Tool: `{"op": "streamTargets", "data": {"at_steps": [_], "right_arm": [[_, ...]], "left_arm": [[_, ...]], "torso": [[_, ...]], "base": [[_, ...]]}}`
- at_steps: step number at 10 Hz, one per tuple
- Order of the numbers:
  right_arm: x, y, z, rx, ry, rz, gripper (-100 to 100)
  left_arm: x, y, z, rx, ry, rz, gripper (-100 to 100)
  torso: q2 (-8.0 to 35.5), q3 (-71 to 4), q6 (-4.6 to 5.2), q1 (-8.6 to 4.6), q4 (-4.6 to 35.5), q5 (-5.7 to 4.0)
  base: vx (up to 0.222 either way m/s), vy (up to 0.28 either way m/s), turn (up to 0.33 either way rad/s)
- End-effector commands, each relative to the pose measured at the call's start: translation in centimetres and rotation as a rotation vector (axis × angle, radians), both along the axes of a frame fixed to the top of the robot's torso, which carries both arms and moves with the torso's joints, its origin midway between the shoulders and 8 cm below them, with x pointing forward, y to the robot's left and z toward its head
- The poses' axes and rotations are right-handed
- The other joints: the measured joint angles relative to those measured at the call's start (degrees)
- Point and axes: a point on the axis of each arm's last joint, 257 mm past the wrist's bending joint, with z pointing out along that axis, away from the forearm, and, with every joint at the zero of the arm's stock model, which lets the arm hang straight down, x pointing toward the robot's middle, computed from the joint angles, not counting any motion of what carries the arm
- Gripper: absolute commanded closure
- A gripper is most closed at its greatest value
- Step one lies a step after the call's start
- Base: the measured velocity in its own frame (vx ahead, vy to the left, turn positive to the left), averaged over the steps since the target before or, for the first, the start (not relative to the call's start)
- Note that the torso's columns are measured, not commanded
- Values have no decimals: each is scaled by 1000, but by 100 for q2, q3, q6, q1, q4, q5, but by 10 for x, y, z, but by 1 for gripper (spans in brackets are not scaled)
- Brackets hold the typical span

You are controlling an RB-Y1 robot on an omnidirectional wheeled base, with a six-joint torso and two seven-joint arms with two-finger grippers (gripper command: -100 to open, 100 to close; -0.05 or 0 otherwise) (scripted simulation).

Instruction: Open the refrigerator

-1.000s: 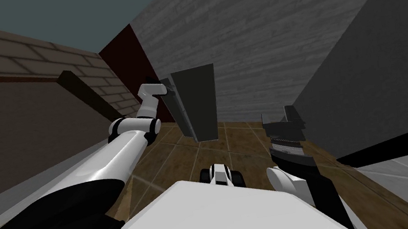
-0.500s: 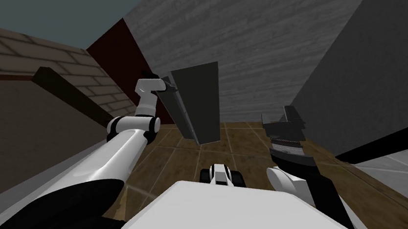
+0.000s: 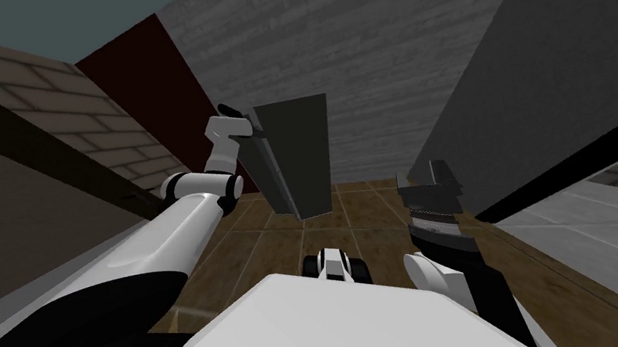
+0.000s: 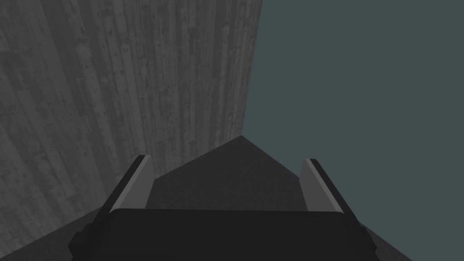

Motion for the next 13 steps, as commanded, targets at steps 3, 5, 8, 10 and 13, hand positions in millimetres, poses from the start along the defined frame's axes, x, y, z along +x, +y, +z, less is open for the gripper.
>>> {"op": "streamTargets", "data": {"at_steps": [3,5,8,10,13], "right_arm": [[0,0,0,0,0,0,0],[0,0,0,0,0,0,0],[0,0,0,0,0,0,0],[0,0,0,0,0,0,0],[0,0,0,0,0,0,0]], "left_arm": [[-4,29,-2,-9,7,112,-100],[-7,41,-2,-10,8,161,-100],[-13,63,-2,-15,6,250,-100],[-18,74,-1,-14,0,299,-100],[-24,88,2,-3,-8,354,-100]], "torso": [[-17,-14,12,-31,-10,-13],[-19,-15,9,-20,-9,-10],[-13,-9,2,-20,-5,-8],[-10,-7,0,-22,-4,-8],[-12,-11,8,-13,-7,-7]], "base": [[-83,123,-236],[-69,119,-215],[-84,124,-271],[-100,97,-236],[-93,99,-213]]}}
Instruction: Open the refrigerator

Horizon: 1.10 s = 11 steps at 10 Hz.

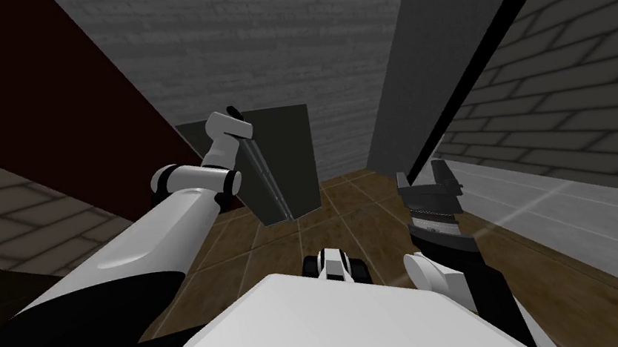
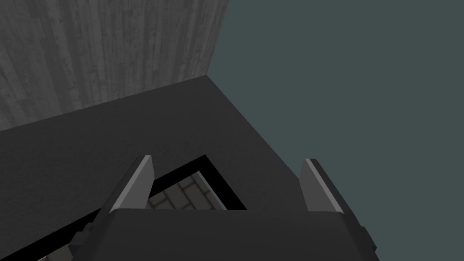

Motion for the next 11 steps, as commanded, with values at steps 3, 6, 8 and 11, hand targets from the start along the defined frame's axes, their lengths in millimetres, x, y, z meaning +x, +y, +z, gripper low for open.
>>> {"op": "streamTargets", "data": {"at_steps": [3,6,8,11], "right_arm": [[0,0,0,0,0,0,0],[0,0,0,0,0,0,0],[0,0,0,0,0,0,0],[0,0,0,0,0,0,0]], "left_arm": [[-7,16,3,9,-12,67,-100],[2,-4,-1,1,1,-18,100],[7,-16,-2,-2,5,-67,100],[14,-37,-2,4,8,-154,100]], "torso": [[-2,1,-9,-5,2,0],[-55,-33,-1,-58,-16,-17],[-15,-9,-3,-6,-4,-1],[21,15,-1,9,8,3]], "base": [[-78,83,-178],[127,-130,356],[127,-129,265],[87,-113,278]]}}
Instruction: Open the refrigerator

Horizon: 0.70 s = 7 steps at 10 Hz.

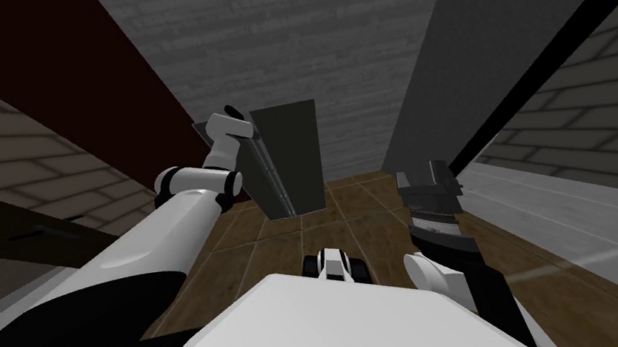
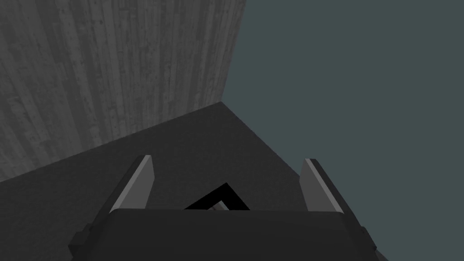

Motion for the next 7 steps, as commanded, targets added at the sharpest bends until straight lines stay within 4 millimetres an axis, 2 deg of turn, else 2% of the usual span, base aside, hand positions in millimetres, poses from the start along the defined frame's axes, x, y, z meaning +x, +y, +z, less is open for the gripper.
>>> {"op": "streamTargets", "data": {"at_steps": [1,7], "right_arm": [[0,0,0,0,0,0,0],[0,0,0,0,0,0,0]], "left_arm": [[3,-14,-1,0,3,-59,100],[9,-50,2,7,-6,-205,100]], "torso": [[-14,-7,-8,-13,-2,-2],[-22,-13,-4,-18,-6,-5]], "base": [[75,-99,154],[77,-121,233]]}}
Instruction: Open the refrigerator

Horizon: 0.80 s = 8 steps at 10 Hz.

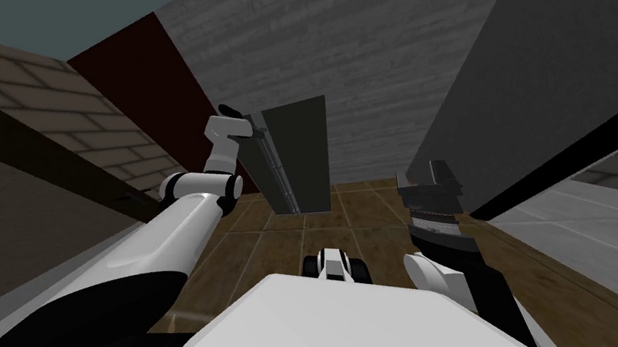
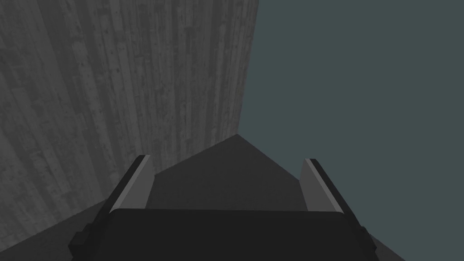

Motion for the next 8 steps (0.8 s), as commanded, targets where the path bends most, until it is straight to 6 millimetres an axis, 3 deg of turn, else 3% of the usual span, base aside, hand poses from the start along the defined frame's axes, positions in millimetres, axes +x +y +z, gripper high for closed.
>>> {"op": "streamTargets", "data": {"at_steps": [1,3,5,6,8], "right_arm": [[0,0,0,0,0,0,0],[0,0,0,0,0,0,0],[0,0,0,0,0,0,0],[0,0,0,0,0,0,0],[0,0,0,0,0,0,0]], "left_arm": [[2,-17,4,8,-9,-68,100],[2,-29,6,14,-18,-118,100],[4,-28,4,9,-17,-115,100],[1,-24,9,5,-27,-111,-100],[0,-20,13,-1,-37,-104,-100]], "torso": [[7,3,7,7,1,0],[5,2,5,10,1,2],[-1,-2,8,5,-2,0],[5,1,6,23,0,5],[-35,-24,2,25,-13,8]], "base": [[57,-134,254],[52,-126,285],[33,-81,96],[116,-7,-18],[171,23,-5]]}}
